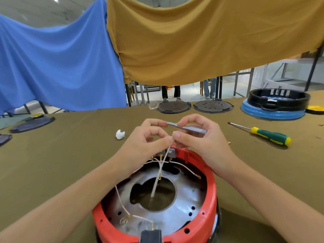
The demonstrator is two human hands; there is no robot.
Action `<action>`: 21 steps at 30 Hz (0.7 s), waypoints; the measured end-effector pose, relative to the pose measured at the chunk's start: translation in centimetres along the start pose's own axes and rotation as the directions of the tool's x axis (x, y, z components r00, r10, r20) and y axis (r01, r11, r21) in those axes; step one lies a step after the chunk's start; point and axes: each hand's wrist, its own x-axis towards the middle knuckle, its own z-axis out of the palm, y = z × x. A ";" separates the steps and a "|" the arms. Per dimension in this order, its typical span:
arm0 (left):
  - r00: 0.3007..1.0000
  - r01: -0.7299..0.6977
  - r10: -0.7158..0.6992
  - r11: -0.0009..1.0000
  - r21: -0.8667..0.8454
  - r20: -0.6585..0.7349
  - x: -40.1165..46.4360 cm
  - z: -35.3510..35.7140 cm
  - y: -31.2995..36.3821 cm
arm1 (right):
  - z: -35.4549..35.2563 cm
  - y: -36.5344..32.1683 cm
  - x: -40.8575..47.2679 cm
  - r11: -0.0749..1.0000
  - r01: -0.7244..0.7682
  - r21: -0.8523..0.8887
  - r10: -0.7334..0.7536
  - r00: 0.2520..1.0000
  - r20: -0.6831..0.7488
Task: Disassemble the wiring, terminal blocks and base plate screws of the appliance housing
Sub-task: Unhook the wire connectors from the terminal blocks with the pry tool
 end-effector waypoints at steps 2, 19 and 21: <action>0.999 -0.018 0.019 0.999 -0.029 0.032 0.0 -0.1 0.0 | 0.2 -0.1 0.0 0.998 -0.047 0.051 0.048 0.999 -0.008; 0.991 0.134 -0.118 0.841 0.524 -0.064 0.8 -1.2 -2.4 | -8.6 4.1 3.7 0.722 -0.425 -0.546 0.171 0.874 -0.454; 0.990 0.140 -0.121 0.851 0.506 -0.070 0.7 -1.2 -2.2 | -8.9 4.6 3.8 0.565 -0.403 -0.720 0.106 0.901 -0.422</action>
